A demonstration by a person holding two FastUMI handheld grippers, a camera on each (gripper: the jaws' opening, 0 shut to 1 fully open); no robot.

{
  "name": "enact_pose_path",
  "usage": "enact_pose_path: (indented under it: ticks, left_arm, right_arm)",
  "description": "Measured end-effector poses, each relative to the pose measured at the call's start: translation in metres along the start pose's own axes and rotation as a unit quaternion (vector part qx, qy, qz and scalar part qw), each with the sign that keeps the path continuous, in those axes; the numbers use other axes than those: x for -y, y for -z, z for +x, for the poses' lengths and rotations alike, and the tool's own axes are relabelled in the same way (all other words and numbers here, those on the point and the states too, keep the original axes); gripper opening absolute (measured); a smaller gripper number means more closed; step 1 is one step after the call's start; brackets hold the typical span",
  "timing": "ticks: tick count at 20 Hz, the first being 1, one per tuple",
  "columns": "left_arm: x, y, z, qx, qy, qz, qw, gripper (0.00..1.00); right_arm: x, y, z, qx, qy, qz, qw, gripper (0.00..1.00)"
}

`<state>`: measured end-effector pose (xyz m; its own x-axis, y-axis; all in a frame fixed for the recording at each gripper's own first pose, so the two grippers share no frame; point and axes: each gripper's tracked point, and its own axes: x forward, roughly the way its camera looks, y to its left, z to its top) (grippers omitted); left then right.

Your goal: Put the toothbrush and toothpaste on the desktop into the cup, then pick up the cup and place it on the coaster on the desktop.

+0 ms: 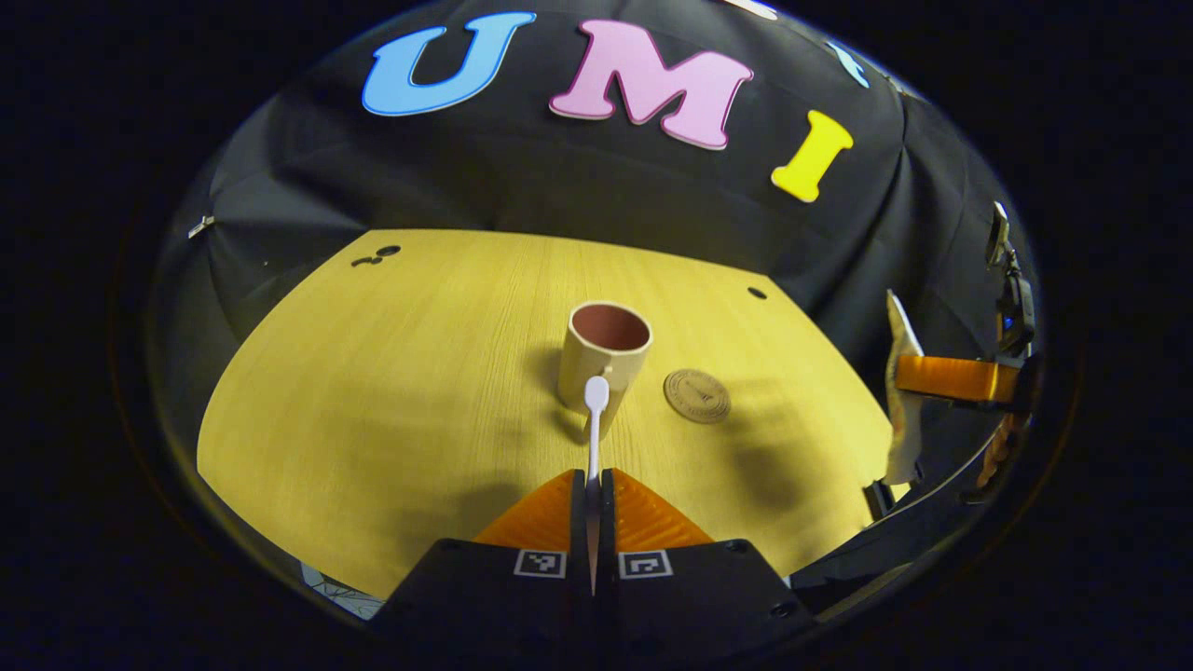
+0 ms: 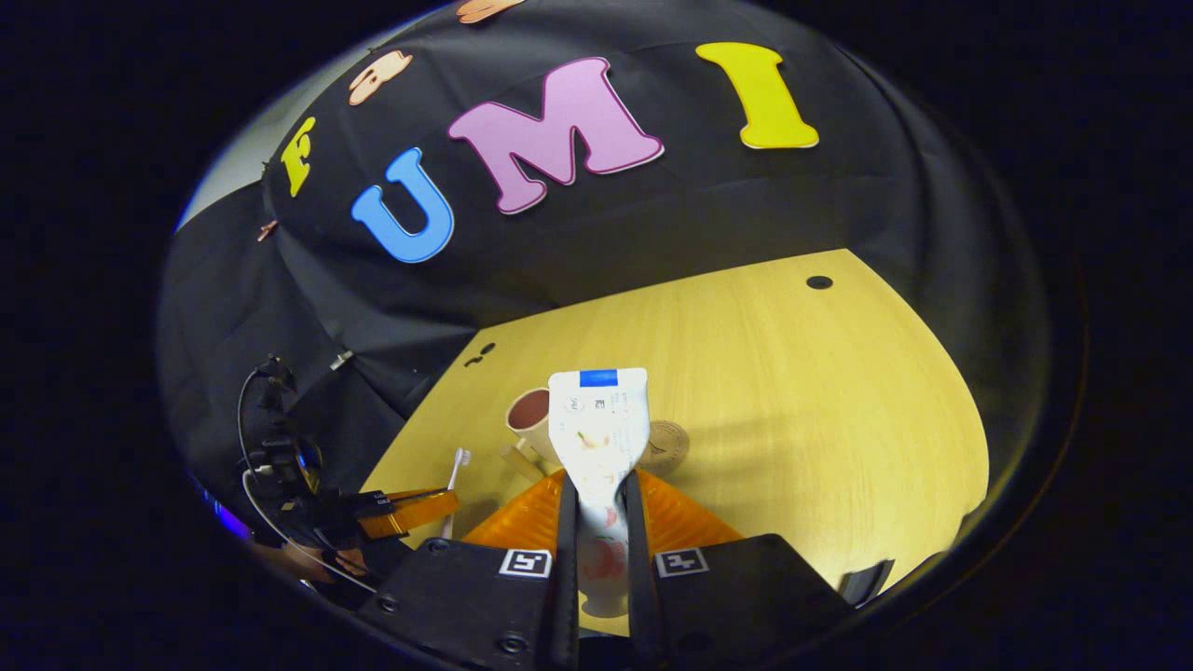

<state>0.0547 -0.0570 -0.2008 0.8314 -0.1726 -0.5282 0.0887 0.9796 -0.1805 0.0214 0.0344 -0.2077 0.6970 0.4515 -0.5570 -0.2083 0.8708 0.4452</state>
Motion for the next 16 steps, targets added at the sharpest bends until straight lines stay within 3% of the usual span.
enact_pose_path:
  ticks: [8, 13, 16]
  left_arm:
    - [0.002, -0.037, -0.056, 0.041, 0.045, -0.003, 0.998, 0.06]
    - [-0.016, -0.031, -0.081, 0.037, 0.038, 0.001, 0.999, 0.06]
    - [-0.036, -0.029, -0.092, 0.035, 0.018, -0.012, 0.999, 0.06]
  right_arm:
    - [-0.085, -0.065, 0.079, 0.069, -0.067, -0.013, 0.995, 0.25]
    - [-0.11, -0.072, 0.149, 0.076, -0.084, -0.012, 0.994, 0.25]
    - [-0.104, -0.073, 0.185, 0.073, -0.079, -0.017, 0.994, 0.25]
